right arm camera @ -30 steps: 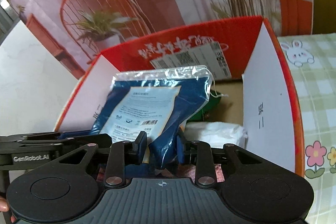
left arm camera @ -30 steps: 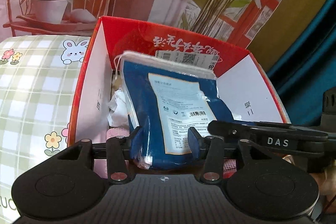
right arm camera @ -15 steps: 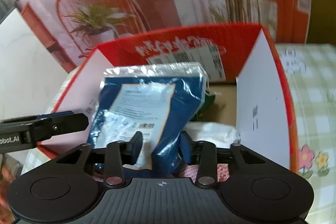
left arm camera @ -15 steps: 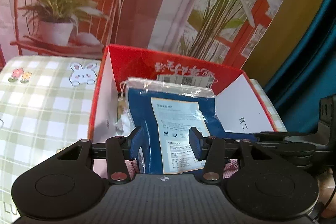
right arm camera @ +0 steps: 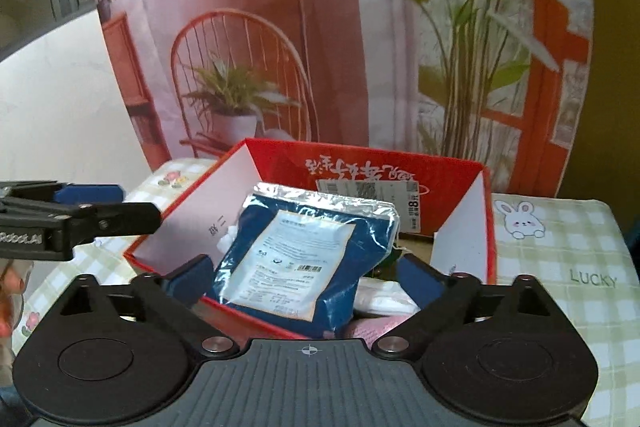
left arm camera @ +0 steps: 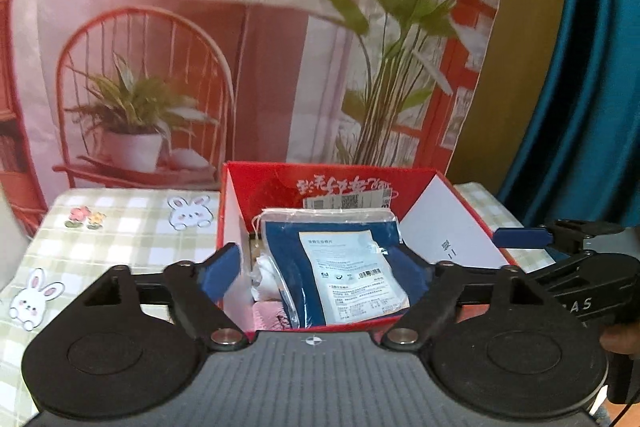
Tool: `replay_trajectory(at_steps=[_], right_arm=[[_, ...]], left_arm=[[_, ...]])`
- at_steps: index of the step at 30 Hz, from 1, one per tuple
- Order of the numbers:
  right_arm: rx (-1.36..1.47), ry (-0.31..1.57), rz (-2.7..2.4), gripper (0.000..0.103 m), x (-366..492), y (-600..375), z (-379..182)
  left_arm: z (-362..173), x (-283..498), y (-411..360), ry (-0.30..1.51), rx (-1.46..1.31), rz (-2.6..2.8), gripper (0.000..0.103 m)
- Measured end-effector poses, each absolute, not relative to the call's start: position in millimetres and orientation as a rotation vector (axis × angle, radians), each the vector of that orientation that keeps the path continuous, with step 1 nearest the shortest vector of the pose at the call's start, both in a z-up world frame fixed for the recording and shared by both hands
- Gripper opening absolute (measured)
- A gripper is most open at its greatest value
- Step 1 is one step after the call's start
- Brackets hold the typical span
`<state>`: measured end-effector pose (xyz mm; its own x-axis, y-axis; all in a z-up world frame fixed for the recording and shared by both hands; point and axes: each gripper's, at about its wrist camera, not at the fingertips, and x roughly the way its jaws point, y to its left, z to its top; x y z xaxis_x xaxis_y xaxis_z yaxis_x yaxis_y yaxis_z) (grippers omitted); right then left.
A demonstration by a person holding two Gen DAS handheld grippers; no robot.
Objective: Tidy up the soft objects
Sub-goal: 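Open both tools to release the blue bag in the box, then move both tools back to the orange floral quilted pad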
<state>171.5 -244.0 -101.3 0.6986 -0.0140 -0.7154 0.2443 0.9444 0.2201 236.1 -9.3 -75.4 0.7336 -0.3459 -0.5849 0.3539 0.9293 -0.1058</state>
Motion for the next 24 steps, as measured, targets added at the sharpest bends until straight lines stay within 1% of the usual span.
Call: replay_trajectory(at_steps=[1, 3, 6, 10, 15, 18, 24], right_arm=[[0.308, 0.779, -0.15, 0.103, 167, -242, -98], [0.294, 0.759, -0.156, 0.103, 157, -237, -93], [0.277, 0.723, -0.166, 0.103, 140, -229, -84], [0.277, 0.651, -0.207, 0.103, 115, -220, -77], [0.265, 0.577, -0.253, 0.103, 85, -207, -77], [0.272, 0.527, -0.269, 0.103, 66, -200, -84], [0.365, 0.514, -0.289, 0.103, 38, -194, -111]], left_arm=[[-73, 229, -8, 0.624, 0.021, -0.377, 0.093], [-71, 215, -8, 0.585, 0.05, -0.36, 0.096], [-69, 194, -10, 0.558, 0.097, -0.32, 0.103], [-72, 175, -10, 0.599, 0.127, -0.311, 0.103], [-80, 157, 0, 0.63, 0.061, -0.307, 0.103], [-86, 150, 3, 0.641, 0.044, -0.297, 0.103], [-99, 138, 1, 0.648, 0.077, -0.27, 0.103]])
